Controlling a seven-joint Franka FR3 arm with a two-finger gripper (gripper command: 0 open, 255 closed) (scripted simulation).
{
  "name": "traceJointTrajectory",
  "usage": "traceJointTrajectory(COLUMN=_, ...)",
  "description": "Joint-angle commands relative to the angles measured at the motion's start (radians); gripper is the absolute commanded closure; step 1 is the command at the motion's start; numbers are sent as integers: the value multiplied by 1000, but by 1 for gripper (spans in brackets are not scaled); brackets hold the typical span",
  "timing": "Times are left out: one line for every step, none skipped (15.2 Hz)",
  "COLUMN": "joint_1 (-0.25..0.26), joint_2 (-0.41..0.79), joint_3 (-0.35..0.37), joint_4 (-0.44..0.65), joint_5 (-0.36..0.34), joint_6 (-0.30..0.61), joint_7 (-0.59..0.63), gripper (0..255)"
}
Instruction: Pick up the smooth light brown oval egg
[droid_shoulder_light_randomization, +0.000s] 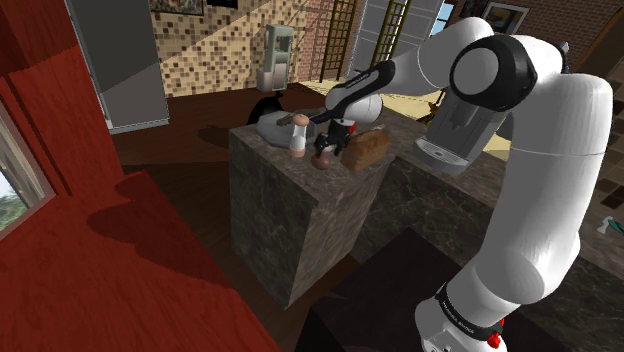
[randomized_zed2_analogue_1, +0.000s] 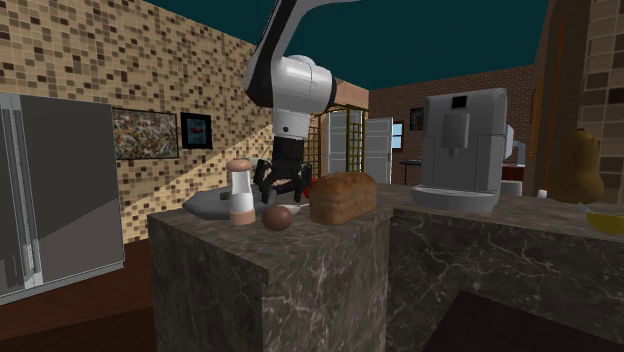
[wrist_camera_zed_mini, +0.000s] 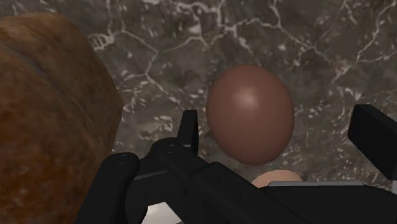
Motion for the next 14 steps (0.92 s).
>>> traceJointTrajectory(joint_1=-8, joint_2=45, joint_3=6, joint_4=31, joint_5=15, joint_6=18, joint_7=-10, gripper=0)
traceJointTrajectory(joint_1=-10, joint_2=54, joint_3=8, joint_4=30, joint_5=18, joint_6=28, joint_7=-13, gripper=0)
traceJointTrajectory(joint_1=-11, joint_2=63, joint_3=10, joint_4=29, joint_5=21, joint_6=38, joint_7=-16, gripper=0)
traceJointTrajectory(joint_1=-12, joint_2=72, joint_3=12, joint_4=29, joint_5=24, joint_6=47, joint_7=-19, gripper=0)
traceJointTrajectory(joint_1=-13, joint_2=82, joint_3=14, joint_4=28, joint_5=27, joint_6=57, joint_7=-22, gripper=0)
traceJointTrajectory(joint_1=-15, joint_2=91, joint_3=16, joint_4=28, joint_5=30, joint_6=66, joint_7=-25, gripper=0)
traceJointTrajectory(joint_1=-16, joint_2=101, joint_3=18, joint_4=28, joint_5=33, joint_6=76, joint_7=-28, gripper=0)
traceJointTrajectory(joint_1=-17, joint_2=106, joint_3=20, joint_4=28, joint_5=35, joint_6=81, joint_7=-30, gripper=0)
traceJointTrajectory(joint_1=-17, joint_2=106, joint_3=20, joint_4=28, joint_5=35, joint_6=81, joint_7=-30, gripper=0)
traceJointTrajectory(joint_1=-16, joint_2=105, joint_3=20, joint_4=27, joint_5=35, joint_6=82, joint_7=-30, gripper=255)
traceJointTrajectory(joint_1=-16, joint_2=105, joint_3=20, joint_4=27, joint_5=35, joint_6=81, joint_7=-29, gripper=255)
traceJointTrajectory(joint_1=-16, joint_2=105, joint_3=20, joint_4=28, joint_5=35, joint_6=81, joint_7=-29, gripper=255)
traceJointTrajectory(joint_1=-16, joint_2=105, joint_3=20, joint_4=28, joint_5=35, joint_6=81, joint_7=-28, gripper=255)
traceJointTrajectory(joint_1=-16, joint_2=106, joint_3=20, joint_4=29, joint_5=35, joint_6=80, joint_7=-28, gripper=255)
